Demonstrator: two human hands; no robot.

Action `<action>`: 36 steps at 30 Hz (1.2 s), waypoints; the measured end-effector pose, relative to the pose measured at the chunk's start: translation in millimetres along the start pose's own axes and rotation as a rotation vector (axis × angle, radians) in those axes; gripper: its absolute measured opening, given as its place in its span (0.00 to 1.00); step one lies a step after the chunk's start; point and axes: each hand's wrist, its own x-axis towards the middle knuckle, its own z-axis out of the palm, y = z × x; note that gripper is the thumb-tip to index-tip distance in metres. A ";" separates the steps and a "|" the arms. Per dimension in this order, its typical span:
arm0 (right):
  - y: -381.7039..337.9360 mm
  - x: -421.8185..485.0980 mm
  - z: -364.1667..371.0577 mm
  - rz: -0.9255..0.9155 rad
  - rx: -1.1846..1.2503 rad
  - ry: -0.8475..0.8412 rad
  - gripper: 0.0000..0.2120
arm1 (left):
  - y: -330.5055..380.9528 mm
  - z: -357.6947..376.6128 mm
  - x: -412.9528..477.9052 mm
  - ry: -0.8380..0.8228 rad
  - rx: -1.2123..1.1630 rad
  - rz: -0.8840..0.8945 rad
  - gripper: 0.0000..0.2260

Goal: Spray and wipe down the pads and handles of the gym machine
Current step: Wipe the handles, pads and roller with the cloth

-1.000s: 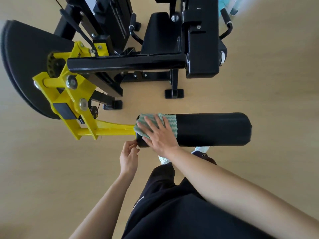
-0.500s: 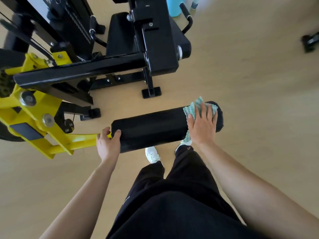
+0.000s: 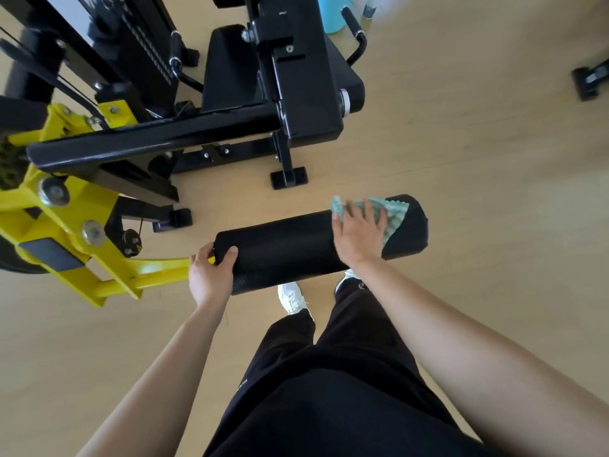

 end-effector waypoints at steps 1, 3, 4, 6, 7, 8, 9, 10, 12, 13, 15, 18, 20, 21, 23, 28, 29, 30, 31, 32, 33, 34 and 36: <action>-16.5 -4.3 3.2 -0.070 -0.008 -0.009 0.30 | -1.8 -1.2 -3.1 0.003 -0.008 0.006 0.24; -48.6 -12.3 11.0 -0.201 -0.023 -0.038 0.28 | -5.8 -3.6 -8.9 0.010 -0.017 0.005 0.23; -63.3 -16.1 15.7 -0.263 -0.026 -0.060 0.27 | -7.6 -4.9 -11.8 0.020 -0.022 0.000 0.21; -91.3 -24.1 24.1 -0.387 -0.028 -0.113 0.26 | -11.3 -6.7 -17.2 0.040 -0.043 -0.026 0.16; -104.9 -28.9 28.3 -0.453 -0.029 -0.138 0.25 | -12.1 -7.9 -20.2 0.047 -0.066 -0.055 0.14; -117.9 -34.2 32.8 -0.518 -0.028 -0.159 0.26 | -12.7 -9.2 -23.1 0.053 -0.090 -0.085 0.11; -129.8 -39.8 36.6 -0.577 -0.028 -0.178 0.26 | -14.0 -10.6 -25.0 0.060 -0.100 -0.110 0.09; -139.8 -44.7 41.3 -0.627 -0.030 -0.194 0.26 | -15.9 -11.6 -26.4 0.064 -0.099 -0.125 0.07; -152.7 -51.9 49.9 -0.707 -0.057 -0.234 0.27 | -21.8 -12.9 -28.9 0.058 -0.070 -0.146 0.06; -154.4 -54.0 53.5 -0.747 -0.081 -0.247 0.28 | -24.9 -13.5 -30.7 0.050 -0.047 -0.158 0.06; -148.4 -55.2 57.8 -0.815 -0.106 -0.229 0.29 | -31.9 -14.4 -32.5 0.038 -0.008 -0.174 0.06; -122.0 -52.6 54.7 -0.756 -0.089 -0.143 0.28 | -33.0 -16.9 -33.0 0.028 0.032 -0.185 0.06; -97.4 -49.4 47.7 -0.622 -0.075 -0.102 0.28 | -27.7 -17.3 -31.7 0.047 0.052 -0.199 0.06; -85.6 -47.5 43.3 -0.555 -0.062 -0.084 0.28 | -25.2 -17.6 -30.2 0.069 0.051 -0.201 0.06; -57.4 -42.1 33.2 -0.414 -0.049 -0.055 0.28 | -20.6 -13.5 -25.9 0.115 0.042 -0.159 0.09; 12.2 -19.5 8.8 -0.101 -0.071 -0.017 0.29 | 5.4 1.1 2.2 0.087 0.182 0.012 0.25; 25.2 -14.5 4.6 -0.046 -0.075 -0.008 0.30 | 11.5 2.9 10.0 0.053 0.229 0.019 0.28; 37.8 -9.5 0.7 0.006 -0.071 -0.001 0.31 | 17.0 4.0 16.7 0.011 0.271 0.030 0.30; 49.3 -5.1 -3.5 0.052 -0.059 0.000 0.31 | 20.5 5.5 22.3 -0.040 0.294 0.051 0.31; 58.7 -1.2 -6.8 0.091 -0.043 -0.003 0.31 | 21.7 6.9 26.2 -0.094 0.297 0.084 0.31; 65.4 1.9 -9.6 0.119 -0.030 -0.008 0.32 | 21.0 7.9 28.0 -0.140 0.285 0.122 0.29; 69.3 3.9 -10.9 0.136 -0.023 -0.014 0.32 | 19.8 8.2 27.3 -0.165 0.273 0.155 0.28; 67.9 5.1 -10.5 0.148 -0.012 -0.017 0.31 | 16.6 6.6 23.6 -0.160 0.281 0.203 0.27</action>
